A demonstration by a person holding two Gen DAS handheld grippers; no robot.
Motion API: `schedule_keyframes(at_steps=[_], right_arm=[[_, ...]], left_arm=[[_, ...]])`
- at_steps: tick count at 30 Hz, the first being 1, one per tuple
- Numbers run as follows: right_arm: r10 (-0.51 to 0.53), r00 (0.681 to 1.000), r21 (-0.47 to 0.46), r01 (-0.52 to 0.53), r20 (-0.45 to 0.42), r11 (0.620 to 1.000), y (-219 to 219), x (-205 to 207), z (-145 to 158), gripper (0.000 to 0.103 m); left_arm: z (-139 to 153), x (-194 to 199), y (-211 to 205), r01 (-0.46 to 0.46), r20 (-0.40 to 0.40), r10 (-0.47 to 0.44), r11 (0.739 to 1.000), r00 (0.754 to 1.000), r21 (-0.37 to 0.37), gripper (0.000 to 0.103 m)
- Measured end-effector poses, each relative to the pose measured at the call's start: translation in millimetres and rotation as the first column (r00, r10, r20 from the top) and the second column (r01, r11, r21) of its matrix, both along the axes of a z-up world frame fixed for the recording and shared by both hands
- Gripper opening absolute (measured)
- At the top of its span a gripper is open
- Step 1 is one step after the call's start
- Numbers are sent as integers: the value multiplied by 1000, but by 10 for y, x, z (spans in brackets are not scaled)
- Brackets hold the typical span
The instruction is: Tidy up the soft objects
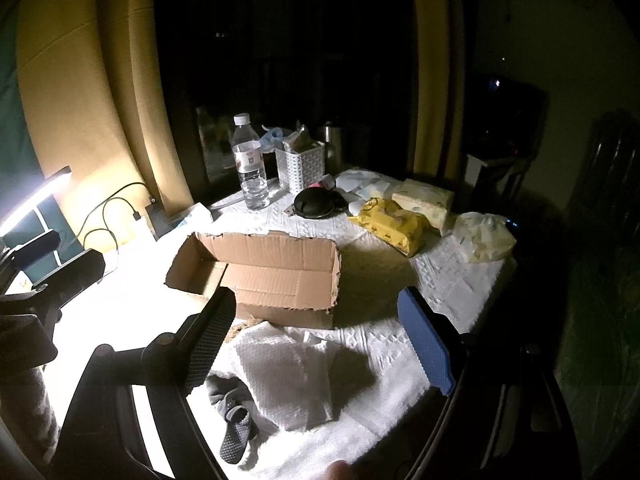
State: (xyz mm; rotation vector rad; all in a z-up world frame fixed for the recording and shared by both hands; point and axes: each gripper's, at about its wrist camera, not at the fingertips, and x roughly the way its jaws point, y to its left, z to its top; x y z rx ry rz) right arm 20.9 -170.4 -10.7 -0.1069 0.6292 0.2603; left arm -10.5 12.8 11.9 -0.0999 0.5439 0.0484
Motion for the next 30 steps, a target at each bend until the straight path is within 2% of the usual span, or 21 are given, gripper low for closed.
schedule_keyframes(at_steps=[12,30], right_arm=[[12,1000,31,-11,-14,999,-28,7,-6,86],[3,1000,29,-3,-16,1000,-61,19,7,86]], left_arm=[[10,-6,29,0,3,0,1000,1000,-5,102],[5,-14,45,2,5,-2,1000,1000,-4,102]])
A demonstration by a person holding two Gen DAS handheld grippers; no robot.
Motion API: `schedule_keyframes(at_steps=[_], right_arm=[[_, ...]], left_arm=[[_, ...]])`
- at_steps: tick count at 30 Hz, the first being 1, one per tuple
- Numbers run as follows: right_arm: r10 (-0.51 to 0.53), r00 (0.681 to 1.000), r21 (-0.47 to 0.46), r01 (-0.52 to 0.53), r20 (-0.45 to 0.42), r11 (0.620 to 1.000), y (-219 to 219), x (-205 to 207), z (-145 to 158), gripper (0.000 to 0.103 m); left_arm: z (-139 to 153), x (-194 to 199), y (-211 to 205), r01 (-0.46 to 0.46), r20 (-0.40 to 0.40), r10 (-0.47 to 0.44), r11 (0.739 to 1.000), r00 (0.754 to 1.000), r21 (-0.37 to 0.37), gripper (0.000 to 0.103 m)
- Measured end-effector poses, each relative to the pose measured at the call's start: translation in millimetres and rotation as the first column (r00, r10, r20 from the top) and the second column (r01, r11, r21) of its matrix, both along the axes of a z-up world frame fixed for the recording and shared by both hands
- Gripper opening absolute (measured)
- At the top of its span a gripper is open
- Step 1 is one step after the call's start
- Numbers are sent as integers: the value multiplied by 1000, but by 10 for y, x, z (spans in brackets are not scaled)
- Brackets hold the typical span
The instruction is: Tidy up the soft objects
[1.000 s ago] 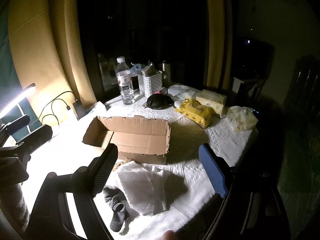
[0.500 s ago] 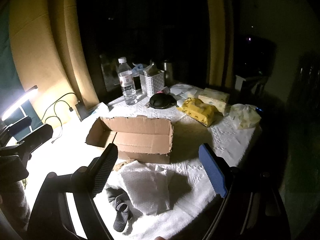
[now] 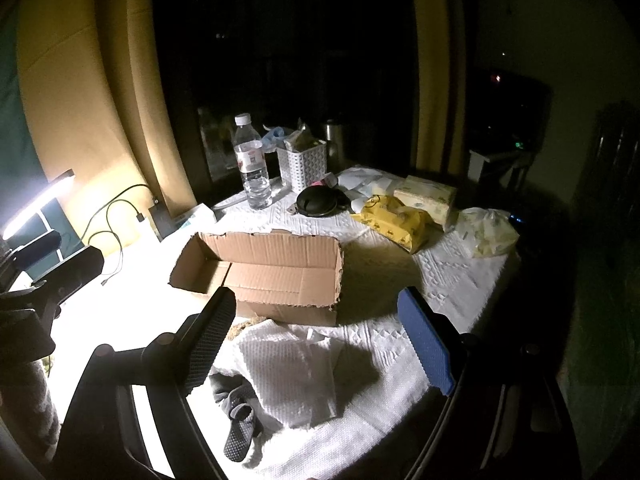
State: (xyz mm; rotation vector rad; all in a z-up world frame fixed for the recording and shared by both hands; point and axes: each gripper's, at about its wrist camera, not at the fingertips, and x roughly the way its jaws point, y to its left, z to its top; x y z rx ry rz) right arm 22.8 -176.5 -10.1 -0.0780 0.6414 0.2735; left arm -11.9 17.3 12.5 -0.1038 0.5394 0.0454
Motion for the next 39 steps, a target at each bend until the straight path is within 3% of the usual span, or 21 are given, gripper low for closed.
schedule_keyframes(at_steps=[23,30,39], right_arm=[[3,1000,9,-3,-15,1000,-48,18,-113,86],[23,998,-19,-24,-53,1000,-112,133,-352,86],[64,980,5,-64,-186,998,-121,290,-855,86]], left_arm=[[-73,71,-94,13,-28,-12,1000,1000,14,102],[-415,175,-173,30,-119,-29,1000,992,9,102],[-1049,252,-207,15,-259,-7,999,966,29,102]])
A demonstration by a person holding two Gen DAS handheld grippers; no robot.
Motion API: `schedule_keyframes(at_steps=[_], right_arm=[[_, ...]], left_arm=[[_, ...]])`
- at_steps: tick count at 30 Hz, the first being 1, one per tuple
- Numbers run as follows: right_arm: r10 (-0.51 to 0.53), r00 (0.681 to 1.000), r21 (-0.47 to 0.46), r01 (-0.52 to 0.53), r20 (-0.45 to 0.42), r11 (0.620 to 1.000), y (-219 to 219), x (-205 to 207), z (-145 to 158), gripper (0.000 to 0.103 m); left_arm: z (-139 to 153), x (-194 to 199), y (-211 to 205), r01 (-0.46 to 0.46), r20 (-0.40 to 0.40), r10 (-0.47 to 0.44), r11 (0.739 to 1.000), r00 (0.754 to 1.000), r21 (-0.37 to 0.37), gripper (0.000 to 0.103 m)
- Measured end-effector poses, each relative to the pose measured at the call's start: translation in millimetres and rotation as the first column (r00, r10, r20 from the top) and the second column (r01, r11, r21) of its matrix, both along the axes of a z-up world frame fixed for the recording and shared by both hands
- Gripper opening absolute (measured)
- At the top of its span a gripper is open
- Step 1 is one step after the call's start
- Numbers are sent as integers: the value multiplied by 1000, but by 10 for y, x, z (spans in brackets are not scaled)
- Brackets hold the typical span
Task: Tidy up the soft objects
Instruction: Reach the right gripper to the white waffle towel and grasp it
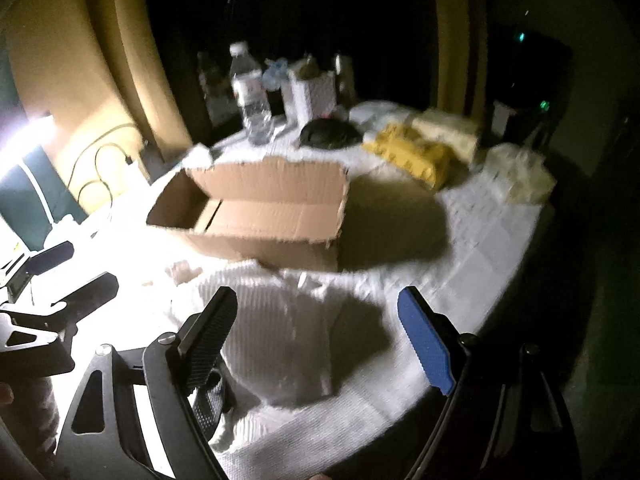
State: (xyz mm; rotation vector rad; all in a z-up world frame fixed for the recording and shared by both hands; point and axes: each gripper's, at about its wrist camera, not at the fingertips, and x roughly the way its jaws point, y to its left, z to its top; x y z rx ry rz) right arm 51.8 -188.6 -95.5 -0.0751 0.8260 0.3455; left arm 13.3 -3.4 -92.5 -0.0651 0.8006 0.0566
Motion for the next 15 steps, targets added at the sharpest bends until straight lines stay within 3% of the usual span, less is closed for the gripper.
schedule_keyframes(at_steps=[5,15], right_arm=[[57,994,5,-57,-91,998,138,51,-335,86],[145,973,55,-138,-180,989,320,190,-727,79]], left_arm=[[-246,20,-39,8,-56,-8,1000,998,9,102],[-405,118,-75,31,-98,-30,999,995,14,102]])
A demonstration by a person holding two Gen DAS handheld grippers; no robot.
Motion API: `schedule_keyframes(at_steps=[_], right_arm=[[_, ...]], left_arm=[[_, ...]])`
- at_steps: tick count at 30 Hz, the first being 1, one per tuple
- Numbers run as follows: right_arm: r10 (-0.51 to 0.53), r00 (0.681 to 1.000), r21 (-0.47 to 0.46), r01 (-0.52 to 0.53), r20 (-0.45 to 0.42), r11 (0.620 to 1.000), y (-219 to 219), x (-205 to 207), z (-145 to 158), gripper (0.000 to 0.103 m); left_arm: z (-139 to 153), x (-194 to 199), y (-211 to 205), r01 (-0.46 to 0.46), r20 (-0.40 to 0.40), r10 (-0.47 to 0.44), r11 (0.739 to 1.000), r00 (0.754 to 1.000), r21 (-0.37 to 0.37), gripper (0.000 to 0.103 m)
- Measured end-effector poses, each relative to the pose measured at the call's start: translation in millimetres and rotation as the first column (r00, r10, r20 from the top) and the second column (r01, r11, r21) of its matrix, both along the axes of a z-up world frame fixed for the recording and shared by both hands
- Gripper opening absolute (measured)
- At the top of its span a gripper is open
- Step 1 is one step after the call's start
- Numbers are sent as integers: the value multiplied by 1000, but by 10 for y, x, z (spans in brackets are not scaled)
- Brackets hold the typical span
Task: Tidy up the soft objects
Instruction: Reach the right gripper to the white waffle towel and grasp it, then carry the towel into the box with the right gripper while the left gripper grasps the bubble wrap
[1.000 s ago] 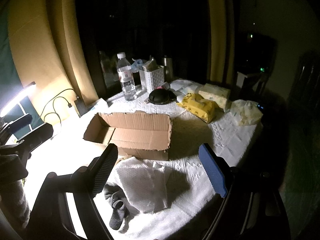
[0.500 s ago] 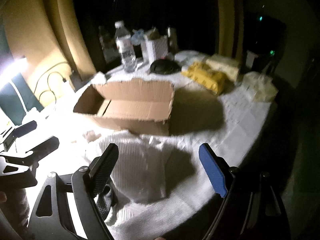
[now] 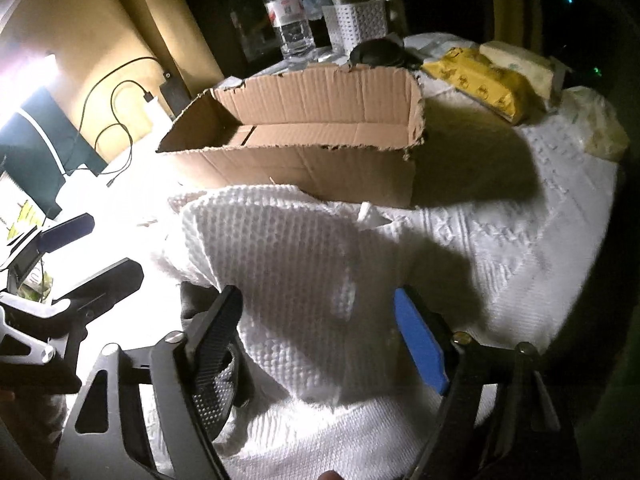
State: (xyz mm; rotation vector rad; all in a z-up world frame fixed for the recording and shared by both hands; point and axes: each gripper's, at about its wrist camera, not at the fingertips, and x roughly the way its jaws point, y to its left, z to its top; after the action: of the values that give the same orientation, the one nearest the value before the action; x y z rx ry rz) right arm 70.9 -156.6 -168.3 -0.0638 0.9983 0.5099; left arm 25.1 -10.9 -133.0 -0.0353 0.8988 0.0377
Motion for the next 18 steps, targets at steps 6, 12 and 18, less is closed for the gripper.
schedule_keyframes(at_steps=[6,12,18], right_arm=[[13,996,64,-7,-89,998,-63,138,-190,41],[30,998,92,-25,-59,995,-152,113,-136,13],[2,1000,114,-4,17,993,-344,67,112,11]], left_arm=[[-88,127,-117,28,-19,-27,999,999,23,102],[-168,189,-283,71,-31,-69,995,997,66,100],[-266,276,-367,87,-60,-82,991,995,99,84]])
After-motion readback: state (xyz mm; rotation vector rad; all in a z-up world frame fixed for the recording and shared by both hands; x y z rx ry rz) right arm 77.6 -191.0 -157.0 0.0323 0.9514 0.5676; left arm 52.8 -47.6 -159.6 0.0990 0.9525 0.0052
